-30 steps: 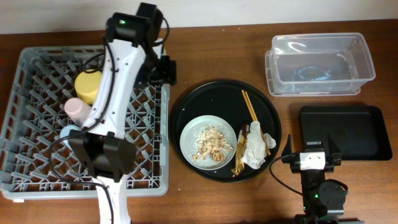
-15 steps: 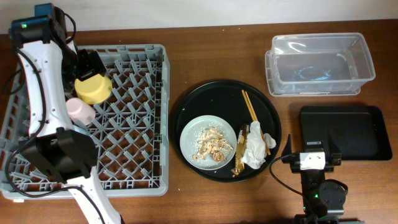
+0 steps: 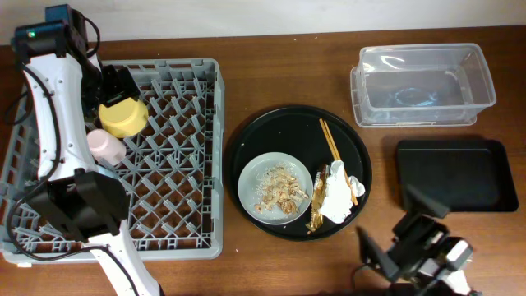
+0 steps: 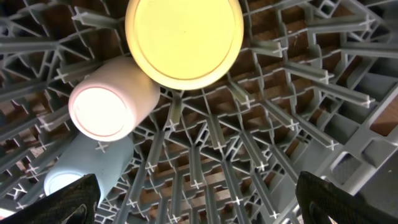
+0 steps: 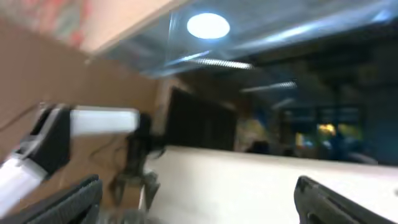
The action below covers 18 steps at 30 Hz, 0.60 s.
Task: Sort waste into correct bins and load items into the dishwasher rack
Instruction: 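Reach the right gripper to the white tissue on the tray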
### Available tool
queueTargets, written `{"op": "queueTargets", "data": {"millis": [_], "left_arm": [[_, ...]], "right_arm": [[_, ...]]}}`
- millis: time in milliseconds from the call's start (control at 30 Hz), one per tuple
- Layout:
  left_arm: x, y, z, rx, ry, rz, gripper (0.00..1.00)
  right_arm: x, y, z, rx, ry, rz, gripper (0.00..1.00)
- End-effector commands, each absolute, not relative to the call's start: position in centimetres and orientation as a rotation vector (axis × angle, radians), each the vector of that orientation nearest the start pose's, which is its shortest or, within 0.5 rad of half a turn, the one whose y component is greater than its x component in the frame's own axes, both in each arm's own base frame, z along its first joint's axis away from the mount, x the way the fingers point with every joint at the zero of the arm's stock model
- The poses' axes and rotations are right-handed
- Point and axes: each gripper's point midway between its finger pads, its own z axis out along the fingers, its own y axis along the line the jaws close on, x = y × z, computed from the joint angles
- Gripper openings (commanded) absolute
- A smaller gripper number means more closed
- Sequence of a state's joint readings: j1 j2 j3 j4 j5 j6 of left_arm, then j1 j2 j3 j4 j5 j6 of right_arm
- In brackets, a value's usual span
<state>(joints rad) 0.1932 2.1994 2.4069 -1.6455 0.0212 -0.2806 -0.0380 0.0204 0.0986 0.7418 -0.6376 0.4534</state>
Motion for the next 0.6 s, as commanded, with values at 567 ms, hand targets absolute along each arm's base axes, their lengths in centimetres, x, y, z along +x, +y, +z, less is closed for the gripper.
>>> {"op": "queueTargets", "data": {"millis": [567], "left_arm": [[42.8, 8.5, 19.6, -0.707, 2.912, -0.029, 0.99]], "right_arm": [[28.9, 8.0, 19.4, 0.079, 3.170, 0.739, 0.71]]}}
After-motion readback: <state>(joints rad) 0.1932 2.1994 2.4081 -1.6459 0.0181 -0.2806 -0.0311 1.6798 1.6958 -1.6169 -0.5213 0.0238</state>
